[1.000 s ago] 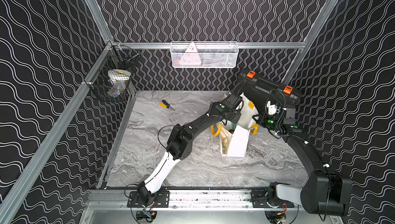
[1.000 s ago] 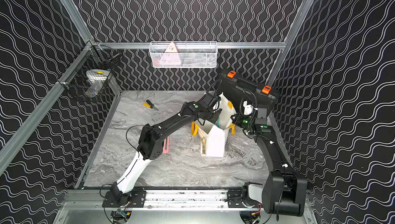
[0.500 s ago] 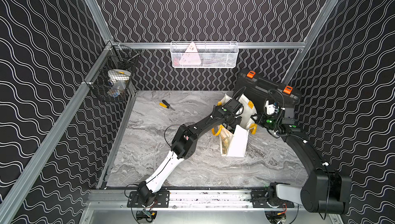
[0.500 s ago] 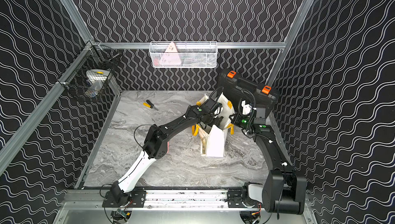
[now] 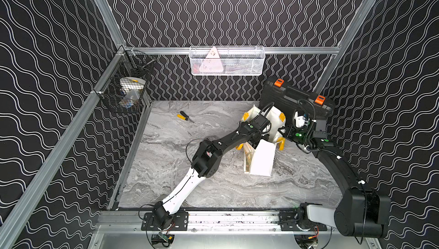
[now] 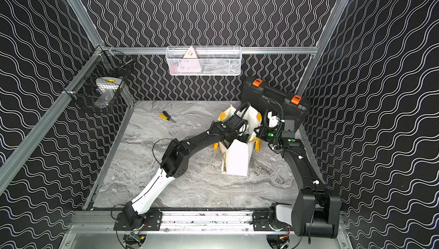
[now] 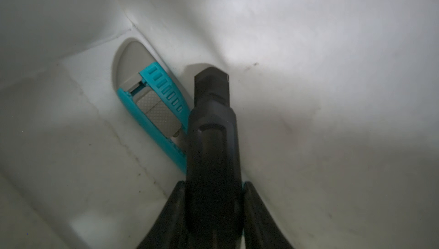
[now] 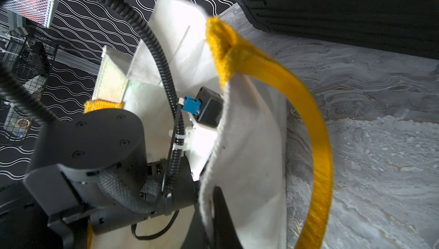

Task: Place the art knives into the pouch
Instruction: Place the utility knife in the pouch.

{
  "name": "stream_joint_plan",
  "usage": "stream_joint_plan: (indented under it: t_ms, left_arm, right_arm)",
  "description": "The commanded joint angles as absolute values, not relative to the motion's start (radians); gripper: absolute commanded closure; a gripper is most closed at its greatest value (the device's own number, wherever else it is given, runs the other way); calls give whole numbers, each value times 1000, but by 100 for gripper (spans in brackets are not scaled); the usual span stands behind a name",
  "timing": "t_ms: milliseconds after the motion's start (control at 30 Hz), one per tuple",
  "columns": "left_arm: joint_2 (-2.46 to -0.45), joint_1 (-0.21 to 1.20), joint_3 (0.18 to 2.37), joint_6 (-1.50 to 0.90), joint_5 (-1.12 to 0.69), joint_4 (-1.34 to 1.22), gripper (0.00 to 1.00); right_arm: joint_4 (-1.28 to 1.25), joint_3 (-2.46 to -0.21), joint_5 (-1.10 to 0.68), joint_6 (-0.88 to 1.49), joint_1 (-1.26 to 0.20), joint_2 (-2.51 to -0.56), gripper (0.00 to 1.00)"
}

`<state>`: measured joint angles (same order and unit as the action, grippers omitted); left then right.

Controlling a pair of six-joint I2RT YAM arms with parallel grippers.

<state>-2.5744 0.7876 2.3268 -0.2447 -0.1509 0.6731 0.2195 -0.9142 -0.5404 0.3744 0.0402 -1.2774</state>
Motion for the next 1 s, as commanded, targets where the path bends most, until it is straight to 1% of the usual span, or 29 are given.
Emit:
stream_joint_plan:
  t_ms: [0, 133, 267, 500, 600, 833, 967]
  left_arm:
    - [-2577, 805, 2303, -192, -158, 793, 67]
    - [-2559, 807, 2265, -169, -66, 865, 68]
    - [-2506, 786, 2181, -148, 15, 888, 68]
    - [-2394, 701, 1992, -126, 107, 878, 69]
    - [-2354, 667, 1944, -117, 141, 868, 69]
    - [-2365, 606, 2016, -77, 190, 917, 69]
    - [-2366, 600, 2036, -45, 242, 940, 70]
  right_arm:
    - [205, -916, -558, 370, 39, -1271, 100]
    - [206, -921, -556, 371, 38, -1268, 100]
    - [204, -922, -554, 374, 38, -1270, 100]
    - [193, -924, -537, 387, 38, -1273, 100]
    - [190, -930, -513, 387, 25, -1276, 100]
    - [187, -947, -426, 371, -71, -1317, 100]
    - [166, -950, -415, 385, -81, -1328, 100]
